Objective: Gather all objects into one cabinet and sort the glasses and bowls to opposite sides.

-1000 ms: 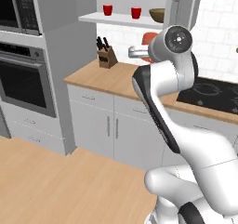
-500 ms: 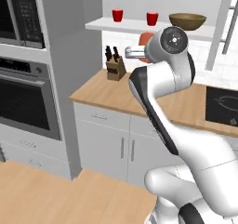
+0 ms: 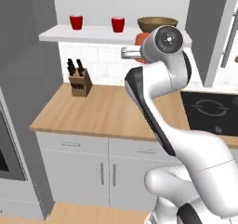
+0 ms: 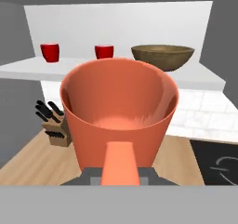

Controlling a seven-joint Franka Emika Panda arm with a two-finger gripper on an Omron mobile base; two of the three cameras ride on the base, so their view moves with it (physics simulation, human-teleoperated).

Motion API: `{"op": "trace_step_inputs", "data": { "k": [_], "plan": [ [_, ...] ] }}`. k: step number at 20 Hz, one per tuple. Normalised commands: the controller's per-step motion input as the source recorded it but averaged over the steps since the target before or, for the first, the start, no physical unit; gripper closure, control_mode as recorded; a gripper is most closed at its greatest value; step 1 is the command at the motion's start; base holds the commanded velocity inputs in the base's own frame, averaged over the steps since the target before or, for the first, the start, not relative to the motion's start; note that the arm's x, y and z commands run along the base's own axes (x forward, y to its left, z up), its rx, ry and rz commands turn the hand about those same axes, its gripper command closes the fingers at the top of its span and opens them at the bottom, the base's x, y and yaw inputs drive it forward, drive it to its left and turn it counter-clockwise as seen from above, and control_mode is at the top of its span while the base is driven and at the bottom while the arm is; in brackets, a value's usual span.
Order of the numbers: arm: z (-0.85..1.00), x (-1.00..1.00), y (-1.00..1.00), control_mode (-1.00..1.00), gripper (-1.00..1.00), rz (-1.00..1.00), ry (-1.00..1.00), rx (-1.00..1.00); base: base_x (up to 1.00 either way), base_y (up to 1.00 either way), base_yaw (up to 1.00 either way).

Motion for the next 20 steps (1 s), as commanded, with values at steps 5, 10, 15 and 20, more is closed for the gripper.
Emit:
{"op": "trace_step_inputs", "data": {
  "k": [5, 10, 15, 20],
  "plan": [
    [0.0, 0.0, 0.0, 1.0, 1.0, 0.0, 0.0, 0.0, 0.12, 0.01, -0.23],
    [0.0, 0.0, 0.0, 1.0, 1.0, 0.0, 0.0, 0.0, 0.0, 0.09, 0.0],
    [0.0, 0.0, 0.0, 1.0, 1.0, 0.0, 0.0, 0.0, 0.22, 0.87, -0.02],
    [0.0, 0.0, 0.0, 1.0, 1.0, 0.0, 0.0, 0.0, 0.73, 0.78, -0.14]
  ]
}}
